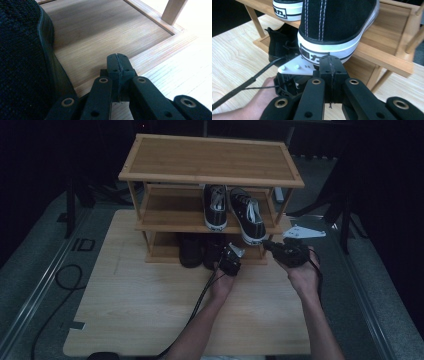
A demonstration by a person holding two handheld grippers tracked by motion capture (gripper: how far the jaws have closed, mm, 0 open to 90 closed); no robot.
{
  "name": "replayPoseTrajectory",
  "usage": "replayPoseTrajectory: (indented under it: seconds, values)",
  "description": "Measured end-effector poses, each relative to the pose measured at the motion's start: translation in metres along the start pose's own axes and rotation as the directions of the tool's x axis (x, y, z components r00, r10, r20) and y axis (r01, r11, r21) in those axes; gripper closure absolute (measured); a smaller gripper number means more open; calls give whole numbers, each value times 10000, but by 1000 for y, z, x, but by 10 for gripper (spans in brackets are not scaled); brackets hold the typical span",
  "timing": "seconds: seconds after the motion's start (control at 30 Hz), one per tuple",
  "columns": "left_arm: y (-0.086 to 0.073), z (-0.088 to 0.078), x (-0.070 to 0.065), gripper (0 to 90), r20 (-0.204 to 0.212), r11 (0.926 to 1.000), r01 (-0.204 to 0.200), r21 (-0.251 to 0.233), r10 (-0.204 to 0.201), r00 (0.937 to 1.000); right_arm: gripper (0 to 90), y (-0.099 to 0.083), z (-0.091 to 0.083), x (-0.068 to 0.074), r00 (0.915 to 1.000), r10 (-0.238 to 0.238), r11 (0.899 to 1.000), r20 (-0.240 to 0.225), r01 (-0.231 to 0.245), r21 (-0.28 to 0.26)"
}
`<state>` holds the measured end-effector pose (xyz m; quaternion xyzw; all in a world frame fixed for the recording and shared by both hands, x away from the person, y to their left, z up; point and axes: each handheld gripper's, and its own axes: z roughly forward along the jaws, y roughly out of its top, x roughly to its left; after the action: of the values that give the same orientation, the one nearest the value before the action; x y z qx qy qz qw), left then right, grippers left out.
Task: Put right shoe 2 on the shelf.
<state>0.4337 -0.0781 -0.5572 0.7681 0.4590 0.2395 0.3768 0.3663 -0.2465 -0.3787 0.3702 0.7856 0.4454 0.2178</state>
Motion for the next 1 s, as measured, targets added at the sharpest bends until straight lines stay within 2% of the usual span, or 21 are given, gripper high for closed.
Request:
replayPoseTrajectory:
  seconds: [0.17,0.23,0.3,0.5,0.67,1.0]
  values:
    - [0,0,0,900,-18,10000,-18,16,18,10000,900,3,5,5,9998,-162,9999,-95,162,10]
    - [0,0,0,900,-17,10000,-5,7,5,10000,900,5,9,7,9997,-225,9997,29,224,40]
    - [0,0,0,900,-12,10000,-8,17,8,10000,900,6,11,6,9999,-121,9999,-117,120,-59]
    - [0,0,-1,900,-38,10000,-52,-10,52,10000,900,7,12,5,9999,-76,10000,-76,76,-59]
    - [0,0,0,900,-29,10000,-20,14,20,10000,900,8,15,7,9998,-26,9999,-220,23,-130]
    - [0,0,1,900,45,10000,3,24,-3,10000,900,14,19,9,9999,-110,9997,-114,108,-227]
